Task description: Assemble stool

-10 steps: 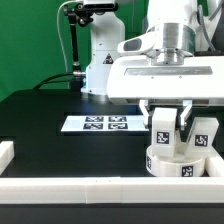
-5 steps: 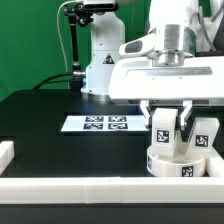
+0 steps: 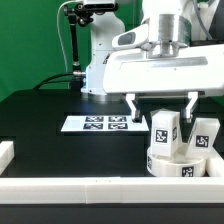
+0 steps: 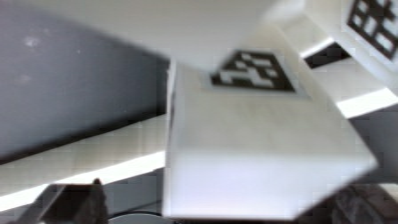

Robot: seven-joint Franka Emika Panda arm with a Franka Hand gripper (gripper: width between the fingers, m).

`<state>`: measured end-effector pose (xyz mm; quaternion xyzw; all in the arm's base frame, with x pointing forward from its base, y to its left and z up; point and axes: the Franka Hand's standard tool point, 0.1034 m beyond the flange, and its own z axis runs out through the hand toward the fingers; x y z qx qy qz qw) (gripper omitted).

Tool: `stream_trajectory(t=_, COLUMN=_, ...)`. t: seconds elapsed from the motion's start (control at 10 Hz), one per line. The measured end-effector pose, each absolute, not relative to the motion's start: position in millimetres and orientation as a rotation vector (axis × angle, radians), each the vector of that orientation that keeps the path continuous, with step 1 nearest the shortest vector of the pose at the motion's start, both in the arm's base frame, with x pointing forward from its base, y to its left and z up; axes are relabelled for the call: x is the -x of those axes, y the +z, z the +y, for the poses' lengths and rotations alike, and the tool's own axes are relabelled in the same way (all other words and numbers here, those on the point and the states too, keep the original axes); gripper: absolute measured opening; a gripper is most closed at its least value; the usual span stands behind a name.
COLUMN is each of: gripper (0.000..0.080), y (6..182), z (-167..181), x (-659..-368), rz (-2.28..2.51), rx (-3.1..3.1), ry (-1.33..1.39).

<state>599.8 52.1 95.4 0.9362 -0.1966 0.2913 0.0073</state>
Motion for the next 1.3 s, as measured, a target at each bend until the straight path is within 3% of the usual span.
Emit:
stream_trajectory(t=0.4, gripper=0.0649, y=130.7, z=16, x=-615, rz=-0.696, rx=-2.966, ry=0.874)
stream_trajectory(t=1.1, gripper=0.0649, y=127.8, z=7, x=-616, rz=-0.753, rx=-2.984, ry=0.819)
stream_trajectory(t=1.3, gripper=0.0649, y=118.0, z=12, x=-612, rz=-0.866, rx=-3.071, ry=0.581)
